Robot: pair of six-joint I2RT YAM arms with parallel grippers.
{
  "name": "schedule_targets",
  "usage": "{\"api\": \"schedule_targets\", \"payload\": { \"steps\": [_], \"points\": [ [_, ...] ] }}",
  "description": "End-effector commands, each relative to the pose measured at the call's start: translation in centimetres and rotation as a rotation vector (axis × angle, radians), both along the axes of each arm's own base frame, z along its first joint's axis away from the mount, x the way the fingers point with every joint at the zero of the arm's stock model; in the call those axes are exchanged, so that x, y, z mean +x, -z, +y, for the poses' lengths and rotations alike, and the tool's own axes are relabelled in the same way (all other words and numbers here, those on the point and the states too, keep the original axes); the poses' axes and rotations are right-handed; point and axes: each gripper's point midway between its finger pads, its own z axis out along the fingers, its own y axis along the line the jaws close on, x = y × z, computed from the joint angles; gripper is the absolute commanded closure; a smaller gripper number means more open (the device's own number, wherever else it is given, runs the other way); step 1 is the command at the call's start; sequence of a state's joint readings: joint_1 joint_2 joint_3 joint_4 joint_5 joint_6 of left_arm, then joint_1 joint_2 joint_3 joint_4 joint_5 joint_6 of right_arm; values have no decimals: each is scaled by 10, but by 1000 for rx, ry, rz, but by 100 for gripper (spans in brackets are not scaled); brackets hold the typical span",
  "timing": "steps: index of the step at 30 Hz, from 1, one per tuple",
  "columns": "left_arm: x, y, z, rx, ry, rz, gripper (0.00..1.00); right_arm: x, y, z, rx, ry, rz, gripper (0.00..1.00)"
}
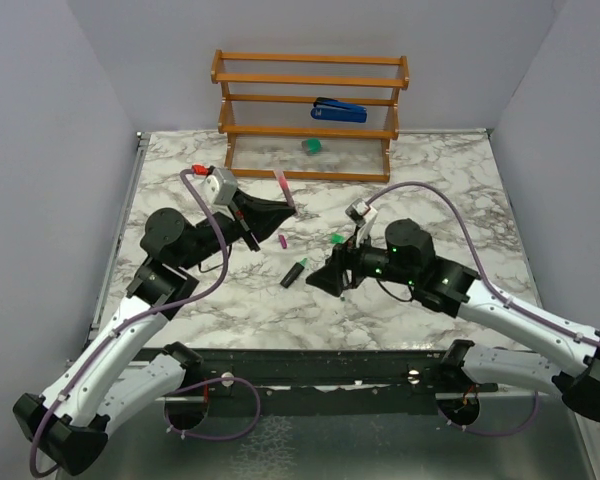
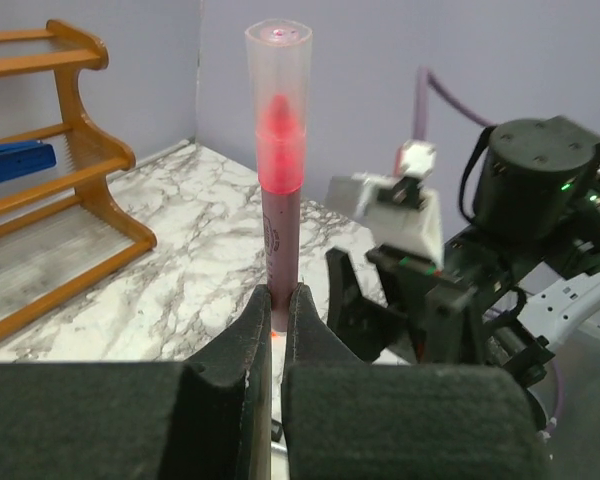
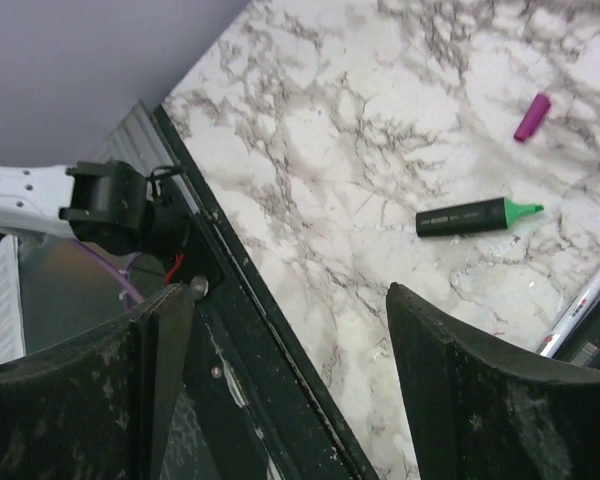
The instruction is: Insert the pens into the pen caps
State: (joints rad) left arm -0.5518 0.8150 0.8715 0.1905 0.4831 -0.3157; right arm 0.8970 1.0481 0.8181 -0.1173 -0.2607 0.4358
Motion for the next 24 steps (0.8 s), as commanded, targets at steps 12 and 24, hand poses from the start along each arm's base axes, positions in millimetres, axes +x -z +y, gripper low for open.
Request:
{"api": "schedule_targets", "payload": {
  "steps": [12, 24],
  "points": [
    [-17, 36, -22, 88, 192, 65, 100, 23, -141, -13, 226, 105, -375, 36],
    [-19, 49, -28, 88, 236, 98, 100, 31, -154, 7, 261, 65, -415, 39]
  ]
}}
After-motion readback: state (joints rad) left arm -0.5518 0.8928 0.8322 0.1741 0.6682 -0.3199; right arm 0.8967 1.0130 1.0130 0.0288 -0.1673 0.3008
